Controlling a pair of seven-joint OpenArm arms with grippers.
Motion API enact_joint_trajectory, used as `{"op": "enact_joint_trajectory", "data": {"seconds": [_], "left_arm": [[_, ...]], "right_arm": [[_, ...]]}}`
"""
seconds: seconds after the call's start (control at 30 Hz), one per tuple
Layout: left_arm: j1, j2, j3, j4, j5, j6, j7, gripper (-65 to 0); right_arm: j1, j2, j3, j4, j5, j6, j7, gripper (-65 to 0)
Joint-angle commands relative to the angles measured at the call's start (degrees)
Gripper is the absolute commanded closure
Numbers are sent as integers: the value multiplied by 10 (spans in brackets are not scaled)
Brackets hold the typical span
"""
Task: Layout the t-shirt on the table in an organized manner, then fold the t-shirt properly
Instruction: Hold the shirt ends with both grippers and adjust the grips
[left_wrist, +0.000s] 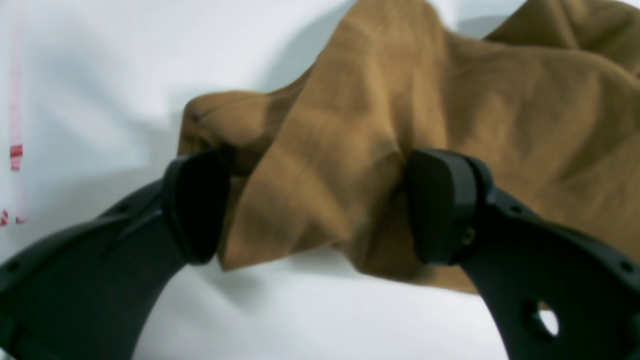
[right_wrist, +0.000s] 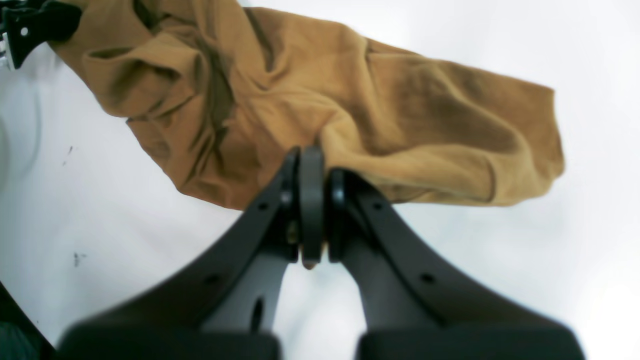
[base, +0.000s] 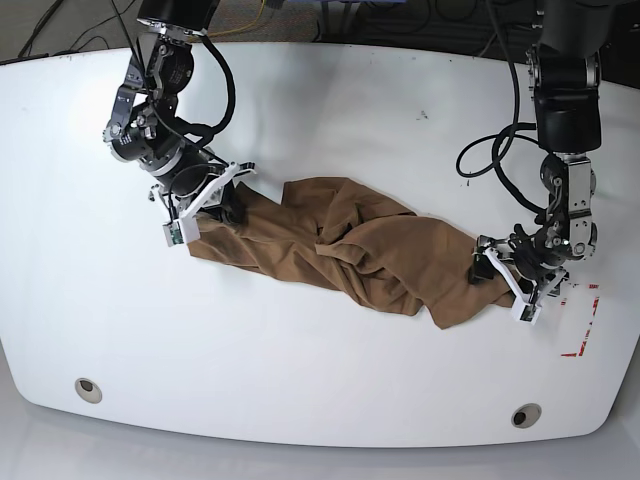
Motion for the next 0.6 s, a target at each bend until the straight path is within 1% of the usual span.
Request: {"op": "enact_joint_trajectory", "data": {"seconds": [0.0, 0.03, 0.07, 0.1, 0.17, 0.27, 0.33, 0.57], "left_arm": [[-13, -6, -3, 12, -6, 0, -16, -477], [-11, -6, -3, 13, -6, 0, -16, -462], [-7, -6, -4, 13, -7, 0, -17, -410], [-5, -6, -4, 13, -7, 0, -17, -375], [-2, -6, -4, 13, -7, 0, -17, -266], [-1, -8, -4, 15, -8, -1, -17, -166], [-1, -10, -4, 26, -8, -1, -17, -149], [27, -13, -6, 92, -6, -1, -17, -147]], "right_arm": [[7, 4, 1, 12, 11, 3, 15, 0], [7, 4, 1, 12, 11, 3, 15, 0], [7, 4, 1, 12, 11, 3, 15, 0], [7, 4, 1, 12, 11, 3, 15, 0], [7, 4, 1, 12, 11, 3, 16, 0], [7, 4, 1, 12, 11, 3, 16, 0], [7, 4, 1, 12, 11, 3, 16, 0], [7, 4, 1, 13, 11, 3, 16, 0]]}}
